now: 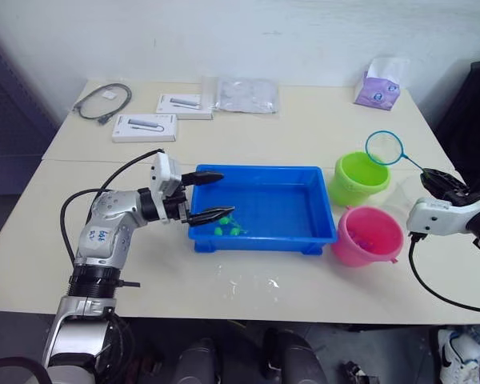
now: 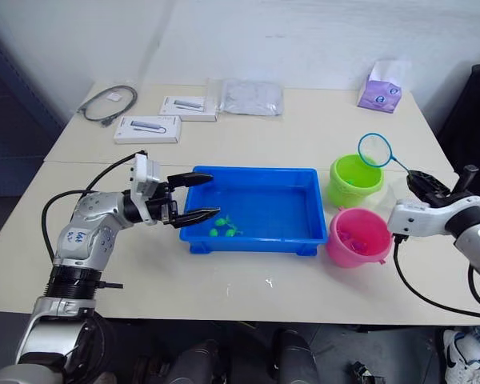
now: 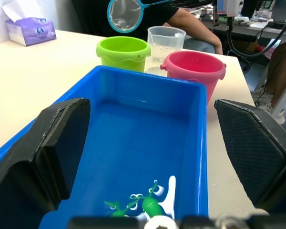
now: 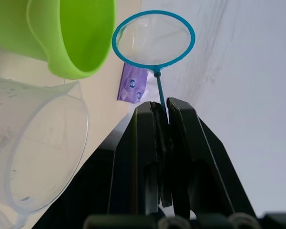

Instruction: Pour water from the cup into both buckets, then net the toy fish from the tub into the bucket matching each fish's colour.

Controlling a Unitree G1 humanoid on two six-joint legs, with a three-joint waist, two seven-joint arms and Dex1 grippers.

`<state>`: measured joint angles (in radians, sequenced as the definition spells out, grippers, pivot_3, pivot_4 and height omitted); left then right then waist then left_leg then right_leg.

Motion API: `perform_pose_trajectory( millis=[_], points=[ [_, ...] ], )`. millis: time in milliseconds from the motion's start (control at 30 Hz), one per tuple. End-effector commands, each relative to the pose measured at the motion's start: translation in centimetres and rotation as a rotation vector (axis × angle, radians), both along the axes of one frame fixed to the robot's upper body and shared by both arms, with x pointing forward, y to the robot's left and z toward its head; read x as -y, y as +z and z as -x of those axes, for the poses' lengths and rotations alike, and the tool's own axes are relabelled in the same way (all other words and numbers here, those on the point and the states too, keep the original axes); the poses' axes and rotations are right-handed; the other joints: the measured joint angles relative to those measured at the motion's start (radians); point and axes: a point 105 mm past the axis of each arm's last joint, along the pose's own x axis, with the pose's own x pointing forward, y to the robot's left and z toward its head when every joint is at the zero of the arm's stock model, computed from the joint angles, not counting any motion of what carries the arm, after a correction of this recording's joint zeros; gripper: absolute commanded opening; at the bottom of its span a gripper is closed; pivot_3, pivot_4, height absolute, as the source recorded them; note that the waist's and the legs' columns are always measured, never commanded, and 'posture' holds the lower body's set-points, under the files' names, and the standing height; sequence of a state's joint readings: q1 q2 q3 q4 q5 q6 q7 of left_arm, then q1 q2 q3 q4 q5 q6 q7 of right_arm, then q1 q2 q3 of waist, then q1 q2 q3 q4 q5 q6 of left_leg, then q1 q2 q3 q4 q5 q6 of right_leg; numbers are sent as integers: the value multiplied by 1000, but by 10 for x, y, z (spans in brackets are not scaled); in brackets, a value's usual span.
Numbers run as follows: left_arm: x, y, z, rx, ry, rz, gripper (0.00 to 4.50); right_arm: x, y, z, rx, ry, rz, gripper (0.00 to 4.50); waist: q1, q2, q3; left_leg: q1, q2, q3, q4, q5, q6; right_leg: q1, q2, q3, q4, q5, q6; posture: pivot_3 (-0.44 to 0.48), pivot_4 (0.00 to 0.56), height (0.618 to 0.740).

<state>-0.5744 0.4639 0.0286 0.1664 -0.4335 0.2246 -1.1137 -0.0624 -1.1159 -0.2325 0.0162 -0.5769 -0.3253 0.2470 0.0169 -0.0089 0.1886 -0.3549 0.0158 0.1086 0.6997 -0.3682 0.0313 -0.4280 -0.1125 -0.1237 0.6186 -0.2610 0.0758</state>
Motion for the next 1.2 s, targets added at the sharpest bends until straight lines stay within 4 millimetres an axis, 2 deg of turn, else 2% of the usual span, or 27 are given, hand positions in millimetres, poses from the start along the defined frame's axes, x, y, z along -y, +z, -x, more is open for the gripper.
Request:
perform_pose_trajectory(
  millis=[33, 100, 167, 267, 333, 433, 533, 700, 900, 967, 1067, 1200],
  points=[
    [6, 11, 1, 67, -11, 22, 4486, 1, 13, -1, 20, 14, -28, 0, -2, 0, 0, 0, 0, 0, 0, 0, 0, 0, 0, 0, 0, 0, 0, 0, 150, 740],
    [5, 12, 0, 75, -5, 27, 4486, -8, 24, 1, 55, 54, -194, 0, -3, 0, 0, 0, 0, 0, 0, 0, 0, 0, 0, 0, 0, 0, 0, 0, 150, 740],
    [0, 11, -1, 74, 9, 16, 4486, -27, 36, 3, 49, 131, -414, 0, -3, 0, 0, 0, 1, -1, 0, 0, 0, 0, 1, 0, -1, 0, 0, 0, 150, 740],
    [-16, 7, 3, 85, 16, -24, 4486, -75, 34, 10, -182, 277, -692, 0, -12, 2, 1, 0, 1, -1, 0, 0, 0, 0, 1, 0, 0, 0, 0, 0, 150, 740],
    [-26, 5, 5, 89, 21, -49, 4486, -96, 14, 16, -407, 274, -781, 0, -17, 2, 1, 0, 2, -2, 0, 0, 0, 0, 0, 0, 1, 0, 0, 0, 150, 740],
    [-43, -3, 7, 77, 25, -126, 4486, -122, -7, 24, -639, 250, -804, 0, -17, 2, 1, 0, 3, -4, 0, 0, -1, 1, -2, -2, 0, 0, -1, 0, 150, 740],
    [-63, -7, 7, 57, 63, -166, 4486, -141, -24, 24, -758, 225, -778, 0, -17, 2, 1, -1, 2, -4, 0, 0, 0, 0, -3, -3, 0, 0, -1, 0, 150, 740],
    [-88, -19, 8, -15, 124, -236, 4486, -152, -48, 16, -860, 172, -718, 0, -14, 2, 1, -2, 1, -6, 0, -1, 1, 0, -4, -5, -1, 0, -2, 0, 150, 740],
    [-95, -25, 13, -36, 124, -256, 4486, -161, -64, 0, -918, 149, -638, 0, -19, 2, 1, -4, 0, -6, 0, -1, 1, -1, -4, -8, -1, 0, -1, 0, 150, 740],
    [-95, -26, 15, -38, 123, -254, 4486, -172, -66, -5, -955, 175, -635, 0, -21, 2, 1, -4, 0, -6, 0, -1, 1, -1, -3, -8, -1, 0, -1, 0, 150, 740],
    [-94, -26, 14, -35, 125, -251, 4486, -190, -67, -5, -1020, 220, -671, 0, -21, 2, 1, -4, 1, -5, 0, -1, 1, -2, -2, -9, 0, -1, -2, 0, 150, 740],
    [-93, -26, 13, -14, 139, -259, 4486, -201, -72, -3, -1090, 243, -707, 0, -18, 2, 1, -4, 0, -5, 0, -1, 1, -2, -2, -9, 0, -1, -2, 0, 150, 740]
  ],
)
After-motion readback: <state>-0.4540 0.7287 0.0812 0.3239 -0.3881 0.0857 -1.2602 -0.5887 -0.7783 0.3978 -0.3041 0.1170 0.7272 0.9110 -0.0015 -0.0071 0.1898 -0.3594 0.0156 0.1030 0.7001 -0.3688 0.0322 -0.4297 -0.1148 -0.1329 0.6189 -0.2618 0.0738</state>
